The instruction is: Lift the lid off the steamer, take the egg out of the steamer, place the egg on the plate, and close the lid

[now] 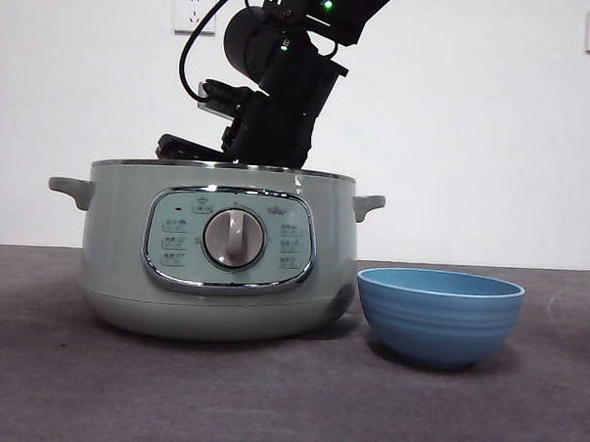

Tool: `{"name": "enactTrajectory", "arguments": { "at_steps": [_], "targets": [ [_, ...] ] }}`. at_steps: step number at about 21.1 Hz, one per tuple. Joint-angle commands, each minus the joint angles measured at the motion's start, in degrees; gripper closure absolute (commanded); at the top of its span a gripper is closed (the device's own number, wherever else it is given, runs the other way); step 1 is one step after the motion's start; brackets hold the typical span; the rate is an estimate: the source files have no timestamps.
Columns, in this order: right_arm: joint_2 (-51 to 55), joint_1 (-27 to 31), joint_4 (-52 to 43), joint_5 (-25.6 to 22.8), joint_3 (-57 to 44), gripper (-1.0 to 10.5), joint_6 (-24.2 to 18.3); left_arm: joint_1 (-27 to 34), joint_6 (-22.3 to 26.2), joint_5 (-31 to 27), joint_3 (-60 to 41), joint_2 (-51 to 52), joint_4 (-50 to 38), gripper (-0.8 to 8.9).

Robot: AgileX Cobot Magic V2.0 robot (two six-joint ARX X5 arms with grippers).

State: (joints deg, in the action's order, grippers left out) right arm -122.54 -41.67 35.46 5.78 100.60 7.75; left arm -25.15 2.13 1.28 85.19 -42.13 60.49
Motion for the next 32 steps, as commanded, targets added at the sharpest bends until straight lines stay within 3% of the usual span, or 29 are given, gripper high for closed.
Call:
{"name": "enactTrajectory", "arguments": {
  "at_steps": [1,3,9,13,18,21,26,29,32],
  "targets": [
    [-1.31,-0.15,-0.74,-0.13,-0.09,5.1,0.44,0.13,0.92,0.33,0.76,0.61,-2.47,8.22],
    [-1.31,-0.15,-0.63,-0.17,-0.09,6.4,0.83,0.13,0.92,0.33,0.76,0.61,-2.27,8.22],
    [-1.31,-0.13,-0.74,-0.94,-0.09,7.5,1.92,0.13,0.9,0.46,0.76,0.61,-1.2,8.22],
    [-1.31,-0.13,-0.87,-1.64,-0.09,9.5,1.81,0.13,0.9,0.48,0.76,0.61,-0.2,8.22],
    [5.01,-0.15,-1.51,-1.27,-0.02,9.6,1.2,0.11,0.9,0.66,0.76,0.59,0.0,8.22],
    [15.21,-0.13,4.61,-1.86,-0.02,9.6,-1.44,0.11,0.9,0.72,0.76,0.52,-0.52,8.22],
    [34.62,0.26,20.35,-13.81,-0.02,9.6,-5.75,0.11,0.66,2.4,0.76,0.0,-2.4,8.22],
    [40.81,1.68,27.06,-13.81,-0.28,9.6,-6.27,0.11,0.68,2.51,0.74,-0.76,-2.51,8.22],
    [44.72,3.23,27.56,-13.38,-5.44,9.6,-6.75,0.11,0.66,5.22,0.76,-1.27,-2.62,8.22]
  ]
}}
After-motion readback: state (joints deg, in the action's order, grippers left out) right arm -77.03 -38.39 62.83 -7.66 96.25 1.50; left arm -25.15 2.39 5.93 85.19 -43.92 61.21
